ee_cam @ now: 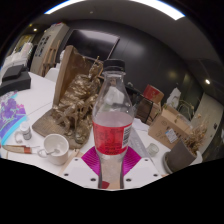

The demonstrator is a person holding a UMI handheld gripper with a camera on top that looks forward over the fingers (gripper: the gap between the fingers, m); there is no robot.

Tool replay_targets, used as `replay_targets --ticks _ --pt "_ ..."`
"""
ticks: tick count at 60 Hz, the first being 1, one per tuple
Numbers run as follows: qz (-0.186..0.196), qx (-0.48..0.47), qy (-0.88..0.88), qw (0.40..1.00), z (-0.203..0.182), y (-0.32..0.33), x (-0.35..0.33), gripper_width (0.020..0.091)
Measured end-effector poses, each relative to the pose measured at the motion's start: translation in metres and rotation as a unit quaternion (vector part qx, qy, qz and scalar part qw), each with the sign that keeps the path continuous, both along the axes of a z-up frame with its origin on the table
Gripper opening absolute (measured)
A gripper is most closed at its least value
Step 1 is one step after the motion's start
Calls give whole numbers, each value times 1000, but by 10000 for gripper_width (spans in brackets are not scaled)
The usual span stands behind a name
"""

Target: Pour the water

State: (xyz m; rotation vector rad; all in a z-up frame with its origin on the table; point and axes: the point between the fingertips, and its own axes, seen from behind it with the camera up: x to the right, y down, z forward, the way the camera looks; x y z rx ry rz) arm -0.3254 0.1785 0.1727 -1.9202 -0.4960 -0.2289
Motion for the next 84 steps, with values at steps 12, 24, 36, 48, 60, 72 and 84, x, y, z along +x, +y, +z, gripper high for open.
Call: replay_targets --ticks 12,24,36,48,60,72,84 --pt "21 -20 157 987 -37 11 -2 232" --pt "29 -34 203 978 -78 14 2 236" --pt "42 -42 207 976 -107 9 2 284" --pt "33 -32 204 978 -109 4 7 456" --pt "-7 -70 220 973 -100 -26 16 850" --pt "-62 -101 198 973 -55 -124 22 854" --pt "-103 -130 206 964 -3 -265 10 855"
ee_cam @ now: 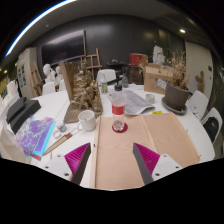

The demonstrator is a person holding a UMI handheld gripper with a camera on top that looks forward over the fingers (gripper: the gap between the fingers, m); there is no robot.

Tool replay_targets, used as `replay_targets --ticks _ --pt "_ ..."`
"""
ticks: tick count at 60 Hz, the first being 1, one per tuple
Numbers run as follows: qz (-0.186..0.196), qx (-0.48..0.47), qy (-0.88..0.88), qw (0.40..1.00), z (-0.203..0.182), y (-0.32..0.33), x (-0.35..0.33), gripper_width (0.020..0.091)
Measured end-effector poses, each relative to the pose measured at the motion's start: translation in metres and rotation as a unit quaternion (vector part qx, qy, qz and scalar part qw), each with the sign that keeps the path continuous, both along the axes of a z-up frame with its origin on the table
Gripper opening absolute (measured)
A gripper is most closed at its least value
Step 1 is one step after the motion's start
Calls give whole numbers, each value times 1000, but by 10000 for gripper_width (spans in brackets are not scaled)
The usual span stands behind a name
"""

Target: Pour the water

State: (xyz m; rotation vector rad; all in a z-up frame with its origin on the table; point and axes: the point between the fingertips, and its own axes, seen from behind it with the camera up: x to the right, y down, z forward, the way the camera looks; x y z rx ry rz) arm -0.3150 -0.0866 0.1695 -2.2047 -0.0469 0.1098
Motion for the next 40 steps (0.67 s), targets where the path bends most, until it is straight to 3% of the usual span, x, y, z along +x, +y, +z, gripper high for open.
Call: replay_targets --ticks 17,40 --pt "-27 -11 -16 999 32 -136 -11 857" --pt "-47 -12 -51 998 32 -179 2 857"
